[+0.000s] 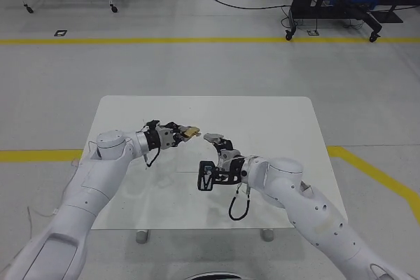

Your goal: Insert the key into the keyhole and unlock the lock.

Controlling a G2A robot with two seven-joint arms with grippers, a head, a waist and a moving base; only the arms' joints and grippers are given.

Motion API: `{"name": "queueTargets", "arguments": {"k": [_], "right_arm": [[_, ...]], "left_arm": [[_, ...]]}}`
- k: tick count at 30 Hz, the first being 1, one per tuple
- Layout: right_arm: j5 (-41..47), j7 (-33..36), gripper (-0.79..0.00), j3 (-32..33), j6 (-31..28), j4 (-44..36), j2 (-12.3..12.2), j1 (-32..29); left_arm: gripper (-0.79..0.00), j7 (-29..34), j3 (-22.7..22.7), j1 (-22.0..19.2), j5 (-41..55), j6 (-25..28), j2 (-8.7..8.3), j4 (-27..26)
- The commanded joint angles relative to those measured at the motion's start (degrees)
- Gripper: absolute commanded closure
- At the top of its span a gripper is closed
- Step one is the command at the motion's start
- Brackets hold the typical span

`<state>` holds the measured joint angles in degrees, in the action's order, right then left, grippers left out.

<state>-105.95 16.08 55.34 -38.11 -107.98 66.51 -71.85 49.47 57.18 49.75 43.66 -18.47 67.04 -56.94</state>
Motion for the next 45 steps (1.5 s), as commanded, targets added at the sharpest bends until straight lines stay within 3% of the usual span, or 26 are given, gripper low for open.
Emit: {"name": "queueTargets", "arguments": {"k": [1, 4, 11, 15, 27, 45], "right_arm": [[-0.22, 0.98, 0.000, 0.50, -1.84, 0.40, -0.21, -0.12], [0.47, 4.45, 0.000, 0.03, -4.56, 1.60, -0.08, 0.92], [0.21, 9.18, 0.000, -2.93, -10.68, 3.44, 0.50, 4.86], [-1.16, 7.25, 0.000, -3.55, -13.78, 3.33, 0.33, 6.10], [2.26, 5.97, 0.000, -2.85, -12.41, 6.53, 0.60, 7.61], [2.69, 4.24, 0.000, -3.03, -11.77, 6.85, 0.54, 7.82]], "left_arm": [[0.000, -2.54, 0.89, 0.79, -0.63, 3.37, -0.09, -1.22], [0.000, -6.80, 1.64, 2.34, -4.28, 9.60, -0.31, -3.80], [0.000, -9.59, 2.45, 6.14, -14.20, 18.61, -1.15, -10.32], [0.000, -8.77, 3.09, 7.67, -17.94, 20.13, -1.64, -13.17], [0.000, -5.46, 2.60, 9.97, -26.07, 22.57, -2.18, -18.19], [0.000, -3.80, 3.65, 11.25, -26.54, 23.20, -2.18, -19.37]]}}
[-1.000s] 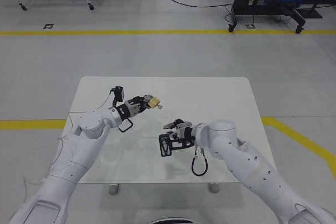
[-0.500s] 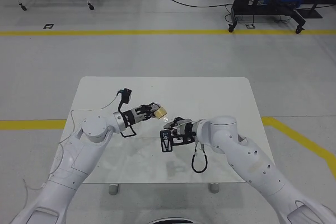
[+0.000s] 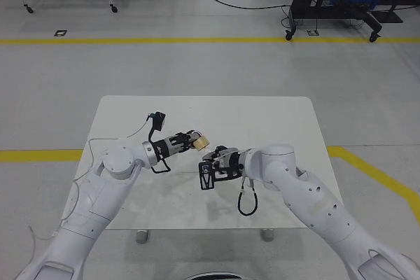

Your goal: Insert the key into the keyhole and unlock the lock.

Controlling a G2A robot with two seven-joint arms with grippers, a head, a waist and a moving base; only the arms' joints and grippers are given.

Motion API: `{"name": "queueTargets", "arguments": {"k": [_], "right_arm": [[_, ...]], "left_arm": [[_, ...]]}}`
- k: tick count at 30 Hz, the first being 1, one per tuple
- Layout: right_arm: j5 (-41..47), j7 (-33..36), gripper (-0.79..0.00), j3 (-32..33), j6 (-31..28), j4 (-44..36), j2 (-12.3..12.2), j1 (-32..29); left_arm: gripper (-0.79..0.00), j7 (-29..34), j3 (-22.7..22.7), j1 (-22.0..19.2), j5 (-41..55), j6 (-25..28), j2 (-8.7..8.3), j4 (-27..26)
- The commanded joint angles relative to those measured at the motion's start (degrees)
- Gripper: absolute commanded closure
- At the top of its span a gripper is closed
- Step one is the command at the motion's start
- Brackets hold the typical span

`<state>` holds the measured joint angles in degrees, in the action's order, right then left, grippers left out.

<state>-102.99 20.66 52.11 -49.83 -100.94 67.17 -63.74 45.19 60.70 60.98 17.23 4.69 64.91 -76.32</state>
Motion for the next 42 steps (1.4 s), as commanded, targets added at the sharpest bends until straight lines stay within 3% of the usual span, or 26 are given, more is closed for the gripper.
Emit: {"name": "queueTargets", "arguments": {"k": [1, 13, 16, 17, 18, 19, 23, 32, 36, 37, 38, 40, 42], "right_arm": [[-0.50, -0.80, 0.000, 0.43, -0.12, -0.37, -0.23, -0.53], [-2.41, -2.11, 0.000, 1.39, -0.40, -1.24, -0.86, -1.43], [-2.06, -2.88, 0.000, 2.14, 0.49, -1.76, -1.01, -1.93], [-2.05, -3.19, -0.246, 2.60, 1.12, -2.10, -1.11, -2.38], [-2.07, -3.77, -0.653, 3.14, 2.06, -2.77, -1.23, -2.95], [-2.30, -4.62, -0.785, 3.67, 2.71, -3.41, -1.40, -3.64], [-2.88, -5.37, -0.785, 4.39, 3.37, -3.85, -1.62, -4.32], [-3.28, -5.42, -0.785, 4.62, 5.27, -4.04, -1.60, -4.59], [-7.30, -10.35, -0.785, 4.14, 7.44, -4.79, -1.90, -4.98], [-8.43, -11.18, -0.680, 3.98, 8.64, -5.11, -1.95, -5.30], [-9.23, -12.56, -0.425, 3.84, 9.48, -5.44, -2.02, -5.55], [-10.70, -13.94, -0.302, 4.21, 11.56, -5.43, -2.17, -6.16], [-11.95, -14.19, -0.302, 4.50, 12.82, -5.61, -2.29, -6.61]], "left_arm": [[0.000, 0.96, 0.16, 0.00, -0.38, -0.04, -0.08, -0.01], [0.000, 2.78, -0.61, 0.10, -1.97, -0.53, 0.04, -1.17], [0.000, 0.13, 0.40, 0.19, -0.52, -1.33, 0.13, -0.49], [0.000, -1.68, 0.84, 0.27, 0.68, -1.96, 0.25, -0.25], [0.000, -3.36, 1.26, 0.37, 2.33, -2.71, 0.40, -0.06], [0.000, -4.67, 1.61, 0.45, 3.99, -3.39, 0.55, 0.09], [0.000, -8.82, 2.15, 0.55, 8.21, -8.23, 1.05, 1.28], [0.000, -9.63, 2.21, 1.44, 9.10, -7.24, 1.17, 0.81], [0.000, -10.87, 1.78, 2.98, 12.57, -3.97, 1.79, 0.53], [0.000, -11.13, 1.52, 2.99, 13.38, -3.55, 1.99, 0.62], [0.000, -11.79, 1.23, 2.88, 13.51, -2.94, 2.17, 0.69], [0.000, -12.28, 0.60, 2.83, 14.37, -1.63, 2.56, 0.80], [0.000, -12.31, 0.31, 2.54, 15.04, -0.87, 2.84, 1.21]]}}
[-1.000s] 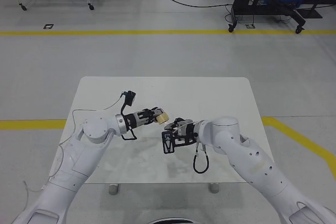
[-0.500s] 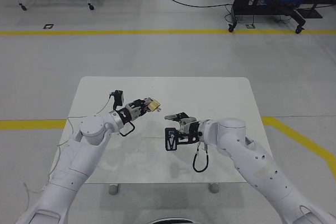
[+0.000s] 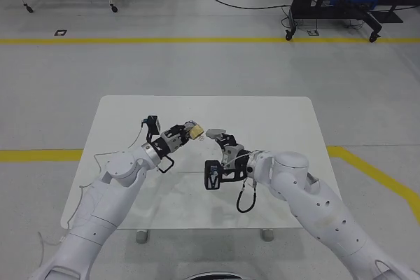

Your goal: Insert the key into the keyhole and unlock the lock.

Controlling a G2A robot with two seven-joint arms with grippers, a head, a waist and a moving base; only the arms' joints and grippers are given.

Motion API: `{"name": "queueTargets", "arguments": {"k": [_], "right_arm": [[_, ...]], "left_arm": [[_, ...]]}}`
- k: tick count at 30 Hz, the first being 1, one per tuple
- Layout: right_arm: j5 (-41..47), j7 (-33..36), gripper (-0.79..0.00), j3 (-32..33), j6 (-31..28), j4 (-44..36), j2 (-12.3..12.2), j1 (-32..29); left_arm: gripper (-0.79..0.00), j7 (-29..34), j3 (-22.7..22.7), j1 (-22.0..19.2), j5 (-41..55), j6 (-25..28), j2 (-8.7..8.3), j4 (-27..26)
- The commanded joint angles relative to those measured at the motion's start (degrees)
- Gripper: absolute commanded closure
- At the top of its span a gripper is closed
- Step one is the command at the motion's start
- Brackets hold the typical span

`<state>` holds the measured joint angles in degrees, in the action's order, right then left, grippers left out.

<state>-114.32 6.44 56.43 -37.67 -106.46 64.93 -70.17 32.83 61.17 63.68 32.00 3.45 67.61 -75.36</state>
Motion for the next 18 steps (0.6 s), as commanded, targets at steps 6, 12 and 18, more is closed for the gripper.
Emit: {"name": "queueTargets", "arguments": {"k": [6, 12, 18], "right_arm": [[-8.55, -3.59, -0.268, 0.00, 5.95, -0.57, -0.43, -0.13], [-10.50, -3.60, -0.209, -1.86, 6.79, -0.06, -0.30, -1.62], [-5.83, -1.52, -0.182, -2.18, 4.41, 1.72, 0.46, 0.71]], "left_arm": [[0.000, 1.57, -0.68, -1.32, 1.98, -1.52, 0.66, 1.82], [0.000, 2.91, -1.21, -2.42, 2.56, -3.13, 1.10, 2.75], [0.000, 3.37, -1.33, -2.82, 2.75, -3.82, 1.42, 3.23]]}}
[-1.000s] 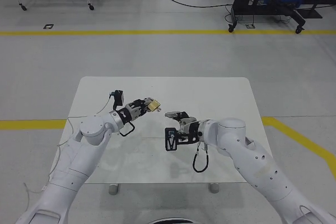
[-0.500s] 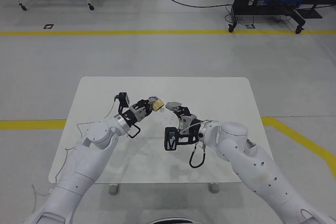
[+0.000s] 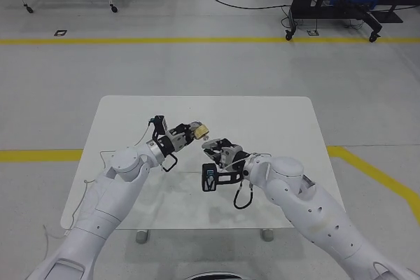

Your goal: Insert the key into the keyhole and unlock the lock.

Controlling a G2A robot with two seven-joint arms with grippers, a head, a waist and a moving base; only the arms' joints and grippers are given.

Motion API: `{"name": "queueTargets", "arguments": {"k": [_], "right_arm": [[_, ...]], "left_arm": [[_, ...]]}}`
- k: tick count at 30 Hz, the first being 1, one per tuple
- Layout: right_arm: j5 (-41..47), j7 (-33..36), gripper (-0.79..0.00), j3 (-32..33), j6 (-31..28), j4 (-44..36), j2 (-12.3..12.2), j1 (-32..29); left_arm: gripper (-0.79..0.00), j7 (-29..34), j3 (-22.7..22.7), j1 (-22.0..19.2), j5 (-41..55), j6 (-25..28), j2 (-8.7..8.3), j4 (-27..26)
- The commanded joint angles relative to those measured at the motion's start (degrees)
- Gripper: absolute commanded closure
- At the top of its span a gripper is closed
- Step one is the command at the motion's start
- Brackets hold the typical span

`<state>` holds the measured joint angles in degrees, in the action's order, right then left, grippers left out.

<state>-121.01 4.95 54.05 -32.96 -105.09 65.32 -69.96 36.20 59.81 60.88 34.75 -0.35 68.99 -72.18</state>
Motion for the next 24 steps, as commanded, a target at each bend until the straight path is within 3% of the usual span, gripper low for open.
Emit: {"name": "queueTargets", "arguments": {"k": [1, 18, 20, 21, 22, 24], "right_arm": [[1.28, -0.08, -0.185, 0.31, -0.40, 0.56, 0.14, 0.81], [1.04, 0.90, -0.200, 0.05, -1.03, 2.43, 0.63, 2.94], [1.18, 0.94, -0.135, -0.09, -0.88, 2.79, 0.75, 3.23], [1.26, 0.96, -0.040, -0.12, -0.78, 2.99, 0.79, 3.33], [1.42, 1.00, 0.000, -0.11, -0.59, 3.16, 0.84, 3.40], [1.86, 0.60, 0.000, -0.07, -0.10, 3.48, 0.93, 3.42]], "left_arm": [[0.000, 0.02, 0.03, 0.00, 0.01, -0.09, 0.09, 0.11], [0.000, 0.54, 0.46, 0.46, -0.92, -1.35, 0.52, -0.85], [0.000, 0.63, 0.57, 0.59, -1.11, -1.46, 0.53, -1.17], [0.000, 0.58, 0.69, 0.63, -1.09, -1.51, 0.54, -1.28], [0.000, 0.55, 0.81, 0.65, -1.12, -1.51, 0.55, -1.40], [0.000, 0.49, 1.04, 0.74, -1.13, -1.48, 0.57, -1.60]]}}
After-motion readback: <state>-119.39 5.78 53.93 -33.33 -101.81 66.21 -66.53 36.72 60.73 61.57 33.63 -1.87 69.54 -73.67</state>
